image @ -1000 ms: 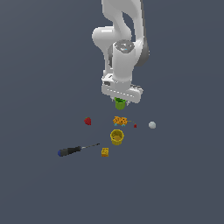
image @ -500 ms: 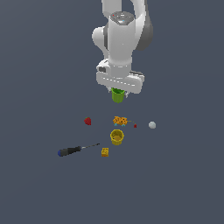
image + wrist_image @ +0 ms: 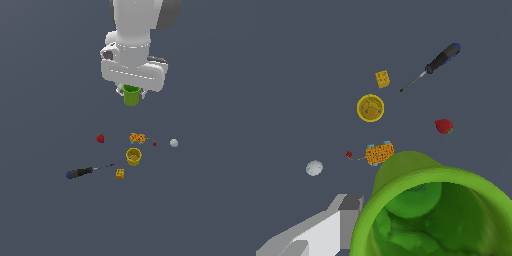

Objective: Pick up a designated object from a clutter of objects.

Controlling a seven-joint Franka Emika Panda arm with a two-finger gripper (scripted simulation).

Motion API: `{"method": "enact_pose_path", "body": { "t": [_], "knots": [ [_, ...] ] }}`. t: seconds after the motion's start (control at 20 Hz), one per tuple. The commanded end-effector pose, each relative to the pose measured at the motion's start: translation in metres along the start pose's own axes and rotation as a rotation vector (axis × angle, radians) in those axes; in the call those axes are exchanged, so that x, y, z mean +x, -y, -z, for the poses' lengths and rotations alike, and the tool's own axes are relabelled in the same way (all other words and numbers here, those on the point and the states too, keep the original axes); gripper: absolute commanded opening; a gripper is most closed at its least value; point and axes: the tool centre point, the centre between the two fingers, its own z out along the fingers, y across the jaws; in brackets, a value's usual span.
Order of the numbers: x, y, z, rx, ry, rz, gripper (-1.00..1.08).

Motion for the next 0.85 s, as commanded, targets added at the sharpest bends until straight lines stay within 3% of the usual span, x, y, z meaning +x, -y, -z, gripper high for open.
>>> {"method": "enact_pose_path", "body": {
  "t": [0.0, 0.4, 0.8],
  "knots": [
    [0.007, -0.001, 0.020, 0.000, 0.000, 0.000, -1.00],
    [0.023, -0.002, 0.059, -0.002, -0.001, 0.000, -1.00],
    [0.028, -0.002, 0.070, -0.002, -0.001, 0.000, -1.00]
  ]
}}
